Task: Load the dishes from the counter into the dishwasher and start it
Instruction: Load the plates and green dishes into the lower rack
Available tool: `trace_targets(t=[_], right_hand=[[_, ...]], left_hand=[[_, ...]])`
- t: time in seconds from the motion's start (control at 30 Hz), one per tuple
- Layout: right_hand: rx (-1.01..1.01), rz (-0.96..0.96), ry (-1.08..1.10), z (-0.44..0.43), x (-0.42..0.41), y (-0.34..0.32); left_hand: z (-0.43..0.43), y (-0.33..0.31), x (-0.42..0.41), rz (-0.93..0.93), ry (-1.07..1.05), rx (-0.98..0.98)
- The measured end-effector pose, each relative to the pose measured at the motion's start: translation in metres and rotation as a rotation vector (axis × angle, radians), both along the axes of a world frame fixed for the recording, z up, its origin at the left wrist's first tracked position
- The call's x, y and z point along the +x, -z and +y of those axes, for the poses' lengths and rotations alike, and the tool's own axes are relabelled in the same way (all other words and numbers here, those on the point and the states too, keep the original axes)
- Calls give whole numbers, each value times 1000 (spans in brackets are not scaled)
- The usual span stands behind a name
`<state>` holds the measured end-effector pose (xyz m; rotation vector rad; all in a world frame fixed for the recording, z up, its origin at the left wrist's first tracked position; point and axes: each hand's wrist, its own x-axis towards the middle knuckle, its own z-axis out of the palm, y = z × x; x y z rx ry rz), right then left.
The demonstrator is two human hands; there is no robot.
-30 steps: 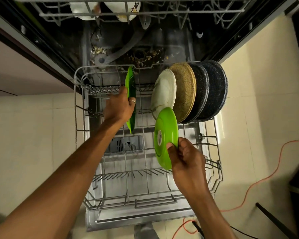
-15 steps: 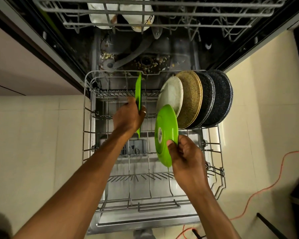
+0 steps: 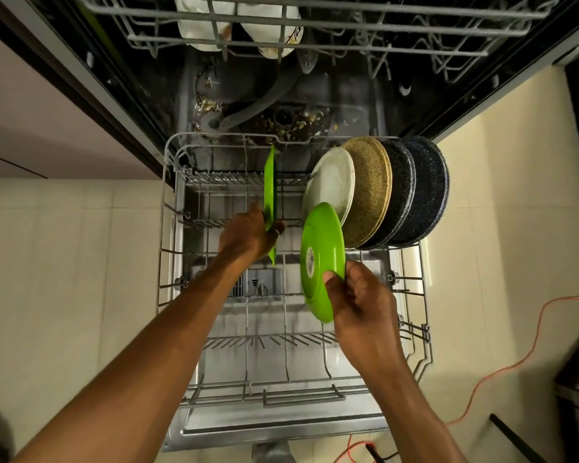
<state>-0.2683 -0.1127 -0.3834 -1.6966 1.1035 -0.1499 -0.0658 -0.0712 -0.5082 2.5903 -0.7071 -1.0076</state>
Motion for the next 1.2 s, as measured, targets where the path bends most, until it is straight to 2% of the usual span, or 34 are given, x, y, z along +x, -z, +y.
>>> trace_targets(t=[0.17, 0.23, 0.3, 0.37, 0.47, 0.5, 0.6, 0.7, 0.77, 0.87, 0.9, 0.97, 1.0, 1.03, 1.13, 1.2], right_hand=[[18, -18, 22, -1, 1, 2], [-6, -17, 17, 0, 4, 0], [-104, -4, -37, 0, 6, -3], [-229, 2, -134, 3, 10, -7], [-471, 62, -330, 8, 20, -20], [-551, 98, -423, 10, 23, -25], [-740, 209, -607, 16, 30, -30], [-815, 167, -708, 14, 34, -29], [-729, 102, -569, 6, 31, -31], [-568, 168, -79, -16, 23, -39], [-406, 205, 43, -24, 23, -40], [115, 165, 196, -35, 26, -40], [313, 126, 239, -38, 26, -37], [412, 95, 266, -40, 27, -35], [409, 52, 302, -48, 28, -32], [237, 82, 253, -56, 32, -36]], left_hand=[[5, -25, -1, -131, -63, 32], [8, -44, -2, -196, -127, -17], [11, -61, -6, -170, -165, -100], [14, -81, -11, -1, -230, -218], [20, -126, -24, 548, -500, -364], [23, -137, -26, 675, -557, -382], [37, -143, -33, 785, -697, -480], [54, -129, -36, 754, -828, -541], [65, -121, -37, 772, -893, -562], [77, -109, -37, 839, -972, -589], [78, -105, -38, 867, -979, -590], [75, -101, -42, 932, -956, -580], [73, -101, -44, 958, -938, -569], [70, -100, -45, 969, -913, -558], [62, -93, -43, 972, -851, -534], [59, -92, -37, 920, -770, -507]])
